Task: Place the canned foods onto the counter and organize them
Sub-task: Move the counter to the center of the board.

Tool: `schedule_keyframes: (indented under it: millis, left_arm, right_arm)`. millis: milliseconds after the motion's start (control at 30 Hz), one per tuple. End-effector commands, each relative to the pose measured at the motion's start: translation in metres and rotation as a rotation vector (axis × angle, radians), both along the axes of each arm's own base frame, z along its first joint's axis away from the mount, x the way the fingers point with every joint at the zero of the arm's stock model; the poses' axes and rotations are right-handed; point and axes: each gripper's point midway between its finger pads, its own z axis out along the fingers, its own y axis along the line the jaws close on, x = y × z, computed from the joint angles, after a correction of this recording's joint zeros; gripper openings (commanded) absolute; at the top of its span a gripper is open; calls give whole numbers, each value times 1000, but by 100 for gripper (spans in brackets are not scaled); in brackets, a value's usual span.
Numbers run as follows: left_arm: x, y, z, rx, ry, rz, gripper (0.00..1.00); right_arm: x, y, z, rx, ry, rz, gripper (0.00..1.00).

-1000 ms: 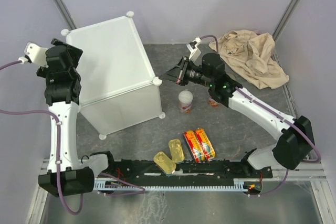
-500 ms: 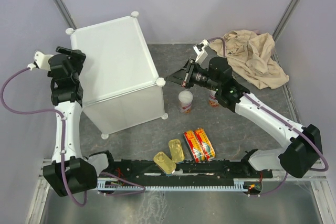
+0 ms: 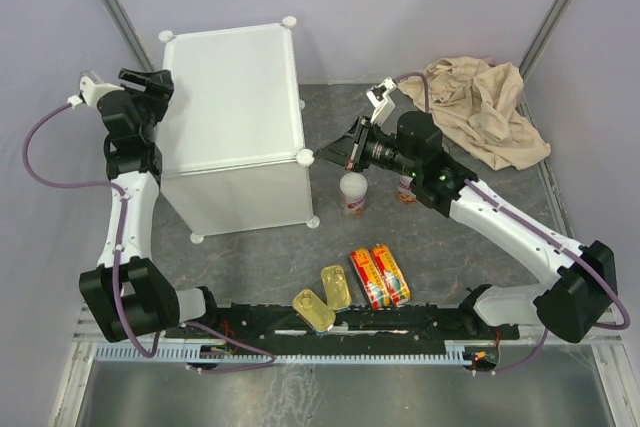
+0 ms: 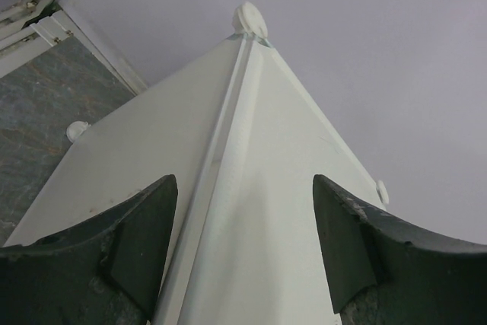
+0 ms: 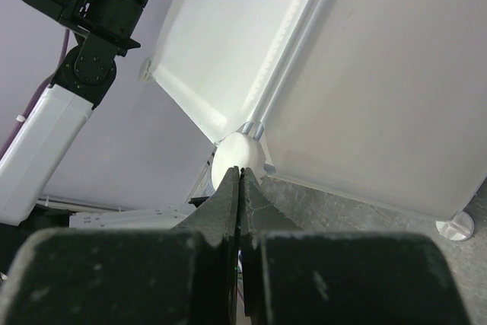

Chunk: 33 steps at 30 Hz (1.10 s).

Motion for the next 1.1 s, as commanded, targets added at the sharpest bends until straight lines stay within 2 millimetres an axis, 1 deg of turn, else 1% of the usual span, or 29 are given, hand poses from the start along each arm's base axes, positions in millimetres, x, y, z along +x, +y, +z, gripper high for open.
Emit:
schedule_keyframes:
  millis: [0, 167, 367, 467, 600, 700, 867, 1000, 1033, 1067]
  left_arm:
    - [17, -37, -17, -57, 30, -156, 77]
    - [29, -58, -26, -19, 53, -216, 76]
    - [34, -81, -42, -13, 87, -266, 76]
    - [33, -87, -52, -20, 101, -278, 76]
    - [29, -98, -57, -17, 105, -301, 76]
    - [27, -114, -59, -8, 107, -336, 76]
    - [23, -141, -72, 7, 133, -385, 76]
    - [19, -151, -82, 3, 149, -401, 76]
    - [18, -151, -84, 0, 154, -399, 76]
    - [18, -151, -86, -2, 156, -395, 76]
  right_arm:
    - [-9, 15, 7, 18, -36, 58, 1]
    - [-9, 20, 8, 12, -42, 62, 1]
    - [-11, 25, 6, -5, -44, 64, 1]
    - [-10, 25, 3, -19, -43, 54, 1]
    - [-10, 24, 1, -26, -41, 42, 1]
    - [-10, 22, 3, -33, -47, 32, 1]
    - [-9, 18, 1, -58, -54, 11, 1]
    - [-5, 13, -10, -111, -44, -15, 1]
    - [-3, 11, -12, -129, -45, -26, 3]
    - [0, 8, -17, -155, -44, -45, 9]
